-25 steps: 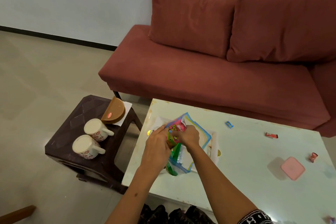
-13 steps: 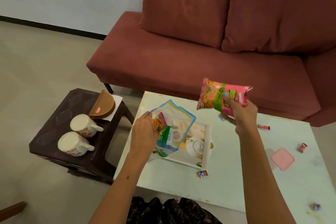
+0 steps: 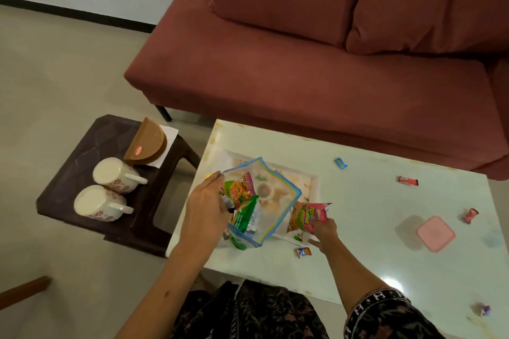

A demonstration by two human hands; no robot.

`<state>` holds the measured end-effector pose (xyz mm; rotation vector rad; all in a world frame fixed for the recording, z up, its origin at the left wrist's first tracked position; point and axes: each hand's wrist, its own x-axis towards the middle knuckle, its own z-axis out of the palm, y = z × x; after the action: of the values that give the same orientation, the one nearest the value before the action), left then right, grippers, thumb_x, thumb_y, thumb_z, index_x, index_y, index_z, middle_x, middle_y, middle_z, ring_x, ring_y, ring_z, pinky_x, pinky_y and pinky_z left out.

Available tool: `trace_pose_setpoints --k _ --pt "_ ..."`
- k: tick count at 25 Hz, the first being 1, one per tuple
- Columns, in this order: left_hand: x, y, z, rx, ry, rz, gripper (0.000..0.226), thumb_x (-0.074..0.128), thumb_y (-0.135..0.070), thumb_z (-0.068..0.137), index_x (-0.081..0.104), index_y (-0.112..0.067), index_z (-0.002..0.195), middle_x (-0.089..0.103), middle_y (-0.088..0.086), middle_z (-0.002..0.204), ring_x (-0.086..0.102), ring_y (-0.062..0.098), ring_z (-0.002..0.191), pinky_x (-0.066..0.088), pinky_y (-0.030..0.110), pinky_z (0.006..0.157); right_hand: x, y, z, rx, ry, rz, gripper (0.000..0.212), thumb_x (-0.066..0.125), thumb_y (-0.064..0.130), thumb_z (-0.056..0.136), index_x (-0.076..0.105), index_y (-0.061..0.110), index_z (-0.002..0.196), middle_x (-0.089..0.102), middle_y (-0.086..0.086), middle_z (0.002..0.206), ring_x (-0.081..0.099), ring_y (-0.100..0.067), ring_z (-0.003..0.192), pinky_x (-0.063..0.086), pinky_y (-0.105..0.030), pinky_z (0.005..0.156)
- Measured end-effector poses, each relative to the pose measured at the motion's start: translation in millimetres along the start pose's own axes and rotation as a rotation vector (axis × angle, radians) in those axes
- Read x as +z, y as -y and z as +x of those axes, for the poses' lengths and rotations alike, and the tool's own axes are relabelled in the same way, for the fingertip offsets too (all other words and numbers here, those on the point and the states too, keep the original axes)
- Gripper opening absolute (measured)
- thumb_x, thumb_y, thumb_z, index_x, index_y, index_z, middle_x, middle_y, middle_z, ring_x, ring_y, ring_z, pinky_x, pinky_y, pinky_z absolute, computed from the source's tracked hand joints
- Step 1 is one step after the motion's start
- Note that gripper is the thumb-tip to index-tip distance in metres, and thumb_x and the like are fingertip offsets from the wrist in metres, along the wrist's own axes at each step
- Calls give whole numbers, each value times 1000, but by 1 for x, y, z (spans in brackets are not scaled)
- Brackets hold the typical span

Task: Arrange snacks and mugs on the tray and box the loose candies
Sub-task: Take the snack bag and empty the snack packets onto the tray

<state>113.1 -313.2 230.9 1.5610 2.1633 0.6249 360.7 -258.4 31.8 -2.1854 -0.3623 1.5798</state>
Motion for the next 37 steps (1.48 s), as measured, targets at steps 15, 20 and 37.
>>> trace_pose_setpoints --k 15,20,37 --pt "20 -26 -18 45 48 -80 52 55 -2 84 42 -10 134 45 6 142 41 20 131 33 29 107 30 56 -190 -652 65 -928 71 45 74 75 49 7 53 56 -6 51 60 -24 60 48 -32 66" --pt "24 -28 -28 102 50 -83 53 53 3 83 43 -10 133 46 6 142 40 20 131 34 27 106 66 45 -168 -535 53 -1224 34 57 40 82 45 13 66 65 -5 85 64 -25 98 39 -27 73" --pt "27 -23 -17 61 66 -78 50 54 -4 86 41 -8 135 46 8 142 40 21 131 33 28 107 44 58 -149 -618 13 -496 33 79 32 67 65 8 84 66 -6 82 62 -23 80 46 -31 68"
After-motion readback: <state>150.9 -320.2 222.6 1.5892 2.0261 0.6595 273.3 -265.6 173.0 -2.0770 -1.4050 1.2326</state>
